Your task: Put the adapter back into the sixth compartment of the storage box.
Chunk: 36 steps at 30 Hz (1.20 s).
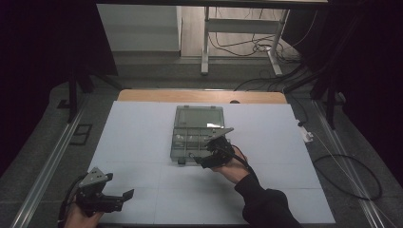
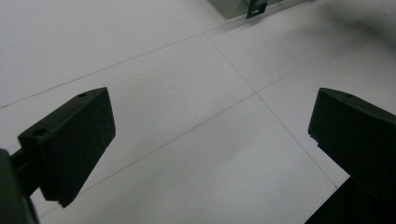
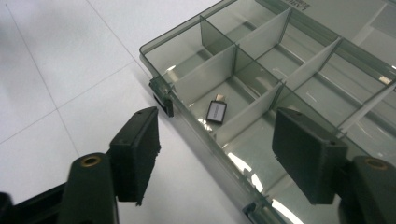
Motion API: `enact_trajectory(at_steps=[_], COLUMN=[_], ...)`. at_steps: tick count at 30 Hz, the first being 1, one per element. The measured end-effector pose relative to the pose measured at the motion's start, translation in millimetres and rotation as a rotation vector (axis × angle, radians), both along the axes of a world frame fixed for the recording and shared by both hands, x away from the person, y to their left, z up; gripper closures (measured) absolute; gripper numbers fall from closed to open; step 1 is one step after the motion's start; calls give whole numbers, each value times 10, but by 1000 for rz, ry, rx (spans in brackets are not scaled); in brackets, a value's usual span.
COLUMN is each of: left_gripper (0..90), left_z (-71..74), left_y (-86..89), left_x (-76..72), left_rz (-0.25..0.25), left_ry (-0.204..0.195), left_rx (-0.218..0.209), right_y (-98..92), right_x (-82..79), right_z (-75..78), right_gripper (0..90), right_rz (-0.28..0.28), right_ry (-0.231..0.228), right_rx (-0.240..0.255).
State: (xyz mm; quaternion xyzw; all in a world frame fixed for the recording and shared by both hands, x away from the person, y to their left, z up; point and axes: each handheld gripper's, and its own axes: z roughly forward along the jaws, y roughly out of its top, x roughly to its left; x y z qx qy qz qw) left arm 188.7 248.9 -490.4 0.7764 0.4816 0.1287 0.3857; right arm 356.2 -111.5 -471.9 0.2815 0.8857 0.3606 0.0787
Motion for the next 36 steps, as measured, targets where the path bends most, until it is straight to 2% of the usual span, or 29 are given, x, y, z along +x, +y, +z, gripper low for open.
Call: enact_trajectory(at_steps=[13,26,36], left_gripper=[16,16,16], left_z=[0,0,0], left_y=[2,4,5], left_x=[2,3,5], left_rz=[-3,-1,1], left_ry=[0,1,2], left_rx=[-4,-8,-9], right_y=[-121,-243,-365], right_x=[-74,-173,-249], right_z=[43,96,113], right_gripper=[209,139,74], right_rz=[-24,-6,-7], right_ry=[25,48,40], right_rx=[19,49,58])
